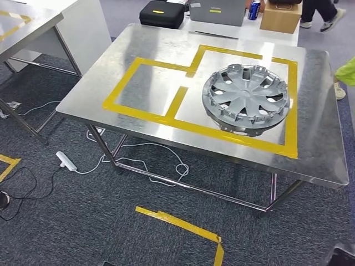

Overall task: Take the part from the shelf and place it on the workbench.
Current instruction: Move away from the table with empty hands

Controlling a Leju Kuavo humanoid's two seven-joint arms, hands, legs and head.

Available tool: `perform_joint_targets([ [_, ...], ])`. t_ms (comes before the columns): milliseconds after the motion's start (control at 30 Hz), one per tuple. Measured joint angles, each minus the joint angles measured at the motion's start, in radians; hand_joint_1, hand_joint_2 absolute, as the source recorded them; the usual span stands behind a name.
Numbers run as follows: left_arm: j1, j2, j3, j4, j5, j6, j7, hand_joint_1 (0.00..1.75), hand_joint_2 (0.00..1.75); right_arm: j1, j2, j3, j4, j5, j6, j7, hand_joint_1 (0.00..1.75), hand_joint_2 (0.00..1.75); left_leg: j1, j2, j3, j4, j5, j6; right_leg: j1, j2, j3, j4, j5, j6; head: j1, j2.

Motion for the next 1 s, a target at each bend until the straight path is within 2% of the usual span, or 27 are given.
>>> perform_joint_targets([
  [67,0.007,-0.004,0.011,-0.011,0.0,0.0,0.004,0.0,0.0,-0.006,0.005,-0.009,0.083,0.032,-0.001,0.018,0.0,0.0,0.0,-0.003,0.065,-0.116,0.068,0.006,0.0,0.003,-0.002,0.005,-0.001,0.001,-0.001,0.0],
  [133,0.012,-0.007,0.021,-0.021,-0.001,-0.001,0.008,0.0,0.0,-0.009,0.009,-0.013,0.153,0.052,-0.002,0.029,0.0,0.0,-0.002,-0.01,0.121,-0.22,0.104,0.017,0.003,0.007,-0.009,0.009,-0.001,0.007,0.0,0.0],
  [167,0.014,-0.009,0.026,-0.025,-0.001,-0.002,0.009,0.0,0.0,-0.011,0.011,-0.013,0.181,0.057,-0.003,0.03,0.0,0.0,-0.003,-0.012,0.132,-0.245,0.104,0.022,0.003,0.008,-0.013,0.011,0.0,0.011,0.0,0.0],
  [233,0.017,-0.013,0.032,-0.032,-0.002,-0.003,0.01,0.0,0.0,-0.013,0.012,-0.014,0.219,0.061,-0.004,0.032,0.0,0.0,-0.002,-0.012,0.133,-0.263,0.099,0.032,0.005,0.011,-0.019,0.014,0.002,0.023,0.0,0.0],
  [300,0.019,-0.017,0.034,-0.04,-0.003,-0.004,0.01,0.0,0.0,-0.014,0.013,-0.015,0.241,0.063,-0.005,0.037,0.0,0.0,0.002,-0.009,0.132,-0.276,0.101,0.043,0.005,0.01,-0.037,0.04,-0.017,0.035,0.001,0.0],
  [333,0.02,-0.019,0.036,-0.043,-0.004,-0.005,0.011,0.0,0.0,-0.015,0.013,-0.015,0.25,0.066,-0.005,0.05,0.0,0.0,0.004,-0.006,0.131,-0.279,0.104,0.047,0.004,0.009,-0.058,0.082,-0.043,0.039,0.003,0.0],
  [400,0.022,-0.022,0.041,-0.048,-0.008,-0.008,0.015,0.0,0.0,-0.017,0.013,-0.013,0.271,0.074,-0.014,0.1,0.0,0.0,0.002,-0.001,0.127,-0.279,0.106,0.052,0.0,0.009,-0.12,0.216,-0.109,0.046,0.007,0.0],
  [433,0.023,-0.023,0.046,-0.051,-0.01,-0.01,0.017,0.0,0.0,-0.015,0.013,-0.008,0.283,0.08,-0.023,0.134,0.0,0.0,0.001,0.002,0.125,-0.279,0.106,0.052,-0.001,0.008,-0.149,0.278,-0.132,0.048,0.008,0.0],
  [467,0.025,-0.023,0.052,-0.054,-0.013,-0.012,0.02,0.0,0.0,-0.01,0.013,0.002,0.296,0.087,-0.035,0.176,0.0,0.0,0.0,0.006,0.124,-0.279,0.106,0.053,-0.001,0.008,-0.162,0.309,-0.136,0.05,0.008,0.0],
  [500,0.027,-0.024,0.058,-0.058,-0.017,-0.015,0.024,0.0,0.0,-0.003,0.013,0.015,0.309,0.095,-0.047,0.222,0.0,0.0,-0.001,0.008,0.123,-0.278,0.107,0.053,-0.002,0.007,-0.155,0.3,-0.121,0.05,0.008,0.0],
  [533,0.029,-0.025,0.064,-0.063,-0.021,-0.017,0.027,0.0,0.0,0.007,0.013,0.03,0.319,0.102,-0.055,0.267,0.0,0.0,-0.001,0.011,0.124,-0.277,0.106,0.052,-0.002,0.005,-0.129,0.253,-0.091,0.049,0.008,0.0],
  [600,0.033,-0.03,0.076,-0.075,-0.034,-0.025,0.031,0.0,0.0,0.025,0.014,0.067,0.332,0.12,-0.06,0.351,0.0,0.0,-0.004,0.015,0.126,-0.274,0.105,0.048,-0.002,-0.011,-0.054,0.111,-0.031,0.046,0.008,0.0],
  [633,0.035,-0.033,0.084,-0.081,-0.042,-0.028,0.032,0.0,0.0,0.031,0.015,0.086,0.336,0.13,-0.057,0.386,0.0,0.0,-0.006,0.018,0.126,-0.271,0.104,0.044,-0.001,-0.018,-0.029,0.058,-0.016,0.042,0.008,0.0],
  [667,0.037,-0.035,0.092,-0.086,-0.051,-0.031,0.033,0.0,0.0,0.037,0.016,0.104,0.341,0.141,-0.051,0.416,0.0,0.0,-0.009,0.021,0.124,-0.268,0.103,0.039,0.001,-0.021,-0.017,0.03,-0.012,0.038,0.007,0.0],
  [767,0.039,-0.038,0.116,-0.096,-0.073,-0.037,0.034,0.0,0.0,0.055,0.018,0.139,0.355,0.161,-0.027,0.467,0.0,0.0,-0.008,0.029,0.121,-0.261,0.099,0.024,0.001,-0.013,-0.019,0.021,-0.011,0.022,0.006,0.0],
  [800,0.039,-0.039,0.122,-0.099,-0.079,-0.038,0.034,0.0,0.0,0.06,0.019,0.146,0.36,0.164,-0.02,0.473,0.0,0.0,-0.007,0.026,0.116,-0.246,0.085,0.018,0.0,-0.009,-0.017,0.019,-0.008,0.017,0.004,0.0],
  [867,0.039,-0.04,0.135,-0.103,-0.09,-0.038,0.033,0.0,0.0,0.061,0.02,0.154,0.37,0.171,-0.001,0.476,0.0,0.0,-0.003,0.016,0.083,-0.162,0.024,0.008,-0.003,-0.002,-0.015,0.018,-0.002,0.008,0.002,0.0],
  [933,0.04,-0.041,0.149,-0.104,-0.103,-0.039,0.032,0.0,0.0,0.056,0.02,0.157,0.385,0.182,0.026,0.469,0.0,0.0,0.0,0.011,0.029,-0.036,-0.04,0.002,-0.001,0.008,-0.019,0.019,0.001,0.003,0.001,0.0],
  [967,0.04,-0.041,0.155,-0.104,-0.108,-0.04,0.032,0.0,0.0,0.053,0.02,0.157,0.394,0.188,0.04,0.464,0.0,0.0,0.0,0.01,0.013,0.005,-0.049,0.002,-0.001,0.014,-0.021,0.021,0.001,0.002,0.001,0.0],
  [1000,0.04,-0.041,0.16,-0.104,-0.112,-0.041,0.031,0.0,0.0,0.051,0.02,0.156,0.402,0.192,0.051,0.459,0.0,0.0,0.001,0.01,0.01,0.013,-0.038,0.003,0.0,0.022,-0.022,0.023,0.002,0.002,0.001,0.0],
])
